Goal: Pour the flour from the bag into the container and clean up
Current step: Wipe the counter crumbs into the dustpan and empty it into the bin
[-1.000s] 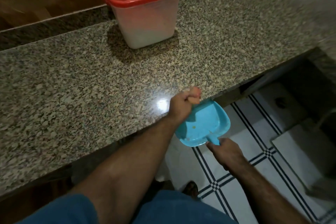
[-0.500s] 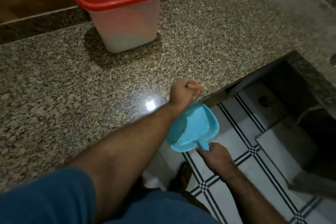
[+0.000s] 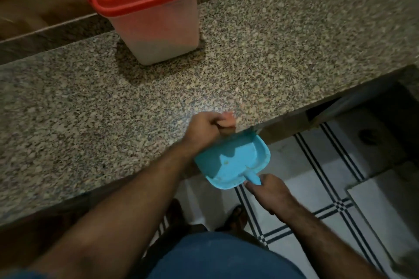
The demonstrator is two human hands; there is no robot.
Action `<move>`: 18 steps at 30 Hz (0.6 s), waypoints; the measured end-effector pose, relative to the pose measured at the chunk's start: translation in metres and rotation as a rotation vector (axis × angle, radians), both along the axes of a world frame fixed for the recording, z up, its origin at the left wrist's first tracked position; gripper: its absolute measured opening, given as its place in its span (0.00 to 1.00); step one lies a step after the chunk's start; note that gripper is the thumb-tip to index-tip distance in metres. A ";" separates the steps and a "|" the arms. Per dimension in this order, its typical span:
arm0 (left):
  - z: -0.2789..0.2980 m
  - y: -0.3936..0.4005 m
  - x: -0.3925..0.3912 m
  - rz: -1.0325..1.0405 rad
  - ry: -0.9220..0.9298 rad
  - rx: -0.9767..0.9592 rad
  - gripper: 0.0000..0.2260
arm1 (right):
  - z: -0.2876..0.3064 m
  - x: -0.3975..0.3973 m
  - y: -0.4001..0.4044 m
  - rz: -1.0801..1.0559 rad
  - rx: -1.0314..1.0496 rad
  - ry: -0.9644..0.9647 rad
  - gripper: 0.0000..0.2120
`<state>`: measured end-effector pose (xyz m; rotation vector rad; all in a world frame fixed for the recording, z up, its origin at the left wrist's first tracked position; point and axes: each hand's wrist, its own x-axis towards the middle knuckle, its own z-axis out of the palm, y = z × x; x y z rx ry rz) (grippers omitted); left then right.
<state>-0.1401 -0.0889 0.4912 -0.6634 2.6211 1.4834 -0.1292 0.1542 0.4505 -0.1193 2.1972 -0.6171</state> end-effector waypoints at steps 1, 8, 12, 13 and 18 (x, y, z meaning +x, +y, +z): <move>0.004 -0.015 0.016 0.152 0.024 0.043 0.11 | -0.004 0.000 0.002 0.024 -0.009 -0.001 0.18; -0.026 -0.086 0.116 0.544 -0.138 -0.390 0.16 | -0.018 -0.001 0.007 0.184 -0.015 0.028 0.20; -0.038 -0.023 0.092 0.355 -0.142 -0.408 0.20 | -0.012 -0.008 0.003 0.202 -0.025 0.037 0.18; -0.029 -0.008 0.074 0.308 -0.058 -0.273 0.21 | -0.011 -0.009 0.003 0.203 -0.025 0.036 0.19; -0.002 -0.010 -0.012 0.367 0.160 0.070 0.15 | -0.007 -0.014 0.012 0.218 0.011 0.038 0.19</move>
